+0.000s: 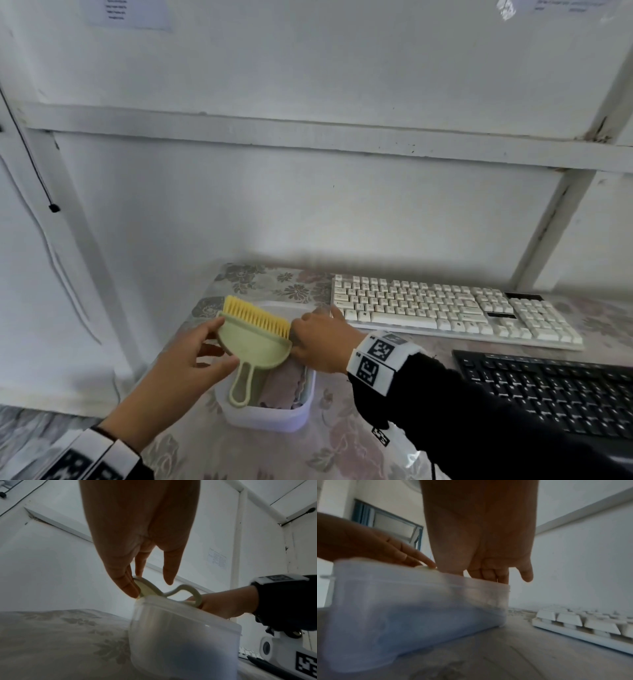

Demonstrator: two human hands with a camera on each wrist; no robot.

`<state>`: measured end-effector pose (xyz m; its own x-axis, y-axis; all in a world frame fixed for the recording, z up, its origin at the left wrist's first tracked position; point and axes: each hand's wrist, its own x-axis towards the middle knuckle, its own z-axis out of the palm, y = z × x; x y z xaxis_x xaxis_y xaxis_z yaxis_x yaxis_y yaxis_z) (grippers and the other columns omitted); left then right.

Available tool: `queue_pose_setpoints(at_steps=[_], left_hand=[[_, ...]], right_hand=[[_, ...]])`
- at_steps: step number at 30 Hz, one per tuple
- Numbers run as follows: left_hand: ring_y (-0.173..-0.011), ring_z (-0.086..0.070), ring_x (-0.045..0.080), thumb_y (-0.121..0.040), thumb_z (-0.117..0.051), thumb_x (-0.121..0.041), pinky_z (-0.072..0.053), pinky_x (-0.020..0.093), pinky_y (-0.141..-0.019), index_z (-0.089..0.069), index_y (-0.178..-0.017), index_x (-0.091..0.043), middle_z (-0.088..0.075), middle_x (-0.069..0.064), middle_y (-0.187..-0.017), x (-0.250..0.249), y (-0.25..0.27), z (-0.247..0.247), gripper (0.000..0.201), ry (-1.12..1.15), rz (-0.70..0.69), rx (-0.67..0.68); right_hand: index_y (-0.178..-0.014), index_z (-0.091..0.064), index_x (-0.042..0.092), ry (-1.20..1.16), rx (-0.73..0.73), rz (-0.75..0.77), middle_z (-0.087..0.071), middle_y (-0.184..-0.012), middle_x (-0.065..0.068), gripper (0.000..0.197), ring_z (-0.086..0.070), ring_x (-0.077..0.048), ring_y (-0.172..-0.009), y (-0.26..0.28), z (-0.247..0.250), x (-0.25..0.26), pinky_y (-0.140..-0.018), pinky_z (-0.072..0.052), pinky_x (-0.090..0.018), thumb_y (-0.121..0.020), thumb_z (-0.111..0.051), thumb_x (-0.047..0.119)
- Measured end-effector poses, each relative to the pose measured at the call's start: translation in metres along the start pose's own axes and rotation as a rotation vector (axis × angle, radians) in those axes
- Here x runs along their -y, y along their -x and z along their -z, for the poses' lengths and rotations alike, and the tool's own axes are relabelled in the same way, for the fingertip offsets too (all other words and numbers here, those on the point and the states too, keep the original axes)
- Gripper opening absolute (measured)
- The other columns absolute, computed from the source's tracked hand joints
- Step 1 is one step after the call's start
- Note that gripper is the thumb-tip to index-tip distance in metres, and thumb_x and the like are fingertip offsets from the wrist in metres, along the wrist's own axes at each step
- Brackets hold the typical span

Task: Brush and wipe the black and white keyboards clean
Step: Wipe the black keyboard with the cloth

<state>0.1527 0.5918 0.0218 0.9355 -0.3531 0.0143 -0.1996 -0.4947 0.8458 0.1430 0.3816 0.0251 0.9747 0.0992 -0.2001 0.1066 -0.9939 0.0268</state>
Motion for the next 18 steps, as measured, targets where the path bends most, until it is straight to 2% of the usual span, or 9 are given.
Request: queue_pose_setpoints(at_steps=[4,8,11,13,15,18], left_hand=[[-0.099,-0.058,0.009,-0.077,-0.071,-0.004,-0.048,0.018,-0.071,-0.039,-0.131,-0.027,-0.052,0.001,-0.113,0.006,-0.006,0.002,0.066,0.017,-0.039,-0.033],[-0.099,-0.057,0.010,-0.077,-0.072,-0.004,-0.049,0.022,-0.076,-0.038,-0.113,-0.045,-0.049,-0.006,-0.111,0.009,-0.012,0.003,0.064,0.002,-0.094,-0.027],[-0.099,-0.056,0.007,-0.077,-0.073,-0.007,-0.049,0.023,-0.082,-0.036,-0.120,-0.041,-0.048,-0.008,-0.113,0.011,-0.015,0.000,0.067,-0.049,-0.106,-0.029],[-0.100,-0.056,0.007,-0.076,-0.074,-0.008,-0.050,0.027,-0.086,-0.035,-0.124,-0.039,-0.048,-0.005,-0.115,0.012,-0.017,-0.002,0.069,-0.072,-0.106,-0.035],[-0.099,-0.056,0.006,-0.075,-0.074,-0.008,-0.050,0.026,-0.082,-0.036,-0.125,-0.037,-0.048,-0.004,-0.116,0.013,-0.017,-0.002,0.069,-0.079,-0.103,-0.032],[-0.099,-0.054,0.006,-0.075,-0.075,-0.012,-0.049,0.024,-0.078,-0.037,-0.132,-0.031,-0.047,-0.003,-0.118,0.016,-0.020,-0.003,0.071,-0.128,-0.088,-0.022]], right_hand=[[-0.126,-0.048,0.013,0.011,0.113,-0.056,-0.052,-0.126,-0.012,0.044,-0.034,-0.029,-0.128,0.001,0.002,0.012,-0.110,-0.010,-0.063,-0.091,-0.048,0.040],[-0.125,-0.042,0.013,-0.055,0.100,-0.126,-0.052,-0.126,-0.011,0.052,-0.032,-0.030,-0.128,-0.004,0.001,0.020,-0.106,-0.009,-0.069,-0.087,-0.057,0.044],[-0.125,-0.040,0.011,-0.128,0.088,-0.166,-0.052,-0.126,-0.013,0.059,-0.032,-0.030,-0.128,-0.006,0.003,0.020,-0.107,-0.006,-0.069,-0.083,-0.063,0.045],[-0.127,-0.039,0.010,-0.205,0.093,-0.154,-0.050,-0.129,-0.014,0.060,-0.033,-0.032,-0.128,-0.007,0.006,0.018,-0.108,-0.011,-0.066,-0.082,-0.066,0.040],[-0.128,-0.040,0.012,-0.247,0.076,-0.136,-0.047,-0.130,-0.014,0.057,-0.036,-0.034,-0.127,-0.009,0.009,0.017,-0.107,-0.016,-0.064,-0.083,-0.066,0.036],[-0.111,-0.044,0.014,-0.328,-0.042,-0.139,-0.051,-0.116,-0.012,0.034,-0.049,-0.032,-0.111,-0.009,0.020,0.014,-0.102,-0.029,-0.060,-0.085,-0.059,0.032]])
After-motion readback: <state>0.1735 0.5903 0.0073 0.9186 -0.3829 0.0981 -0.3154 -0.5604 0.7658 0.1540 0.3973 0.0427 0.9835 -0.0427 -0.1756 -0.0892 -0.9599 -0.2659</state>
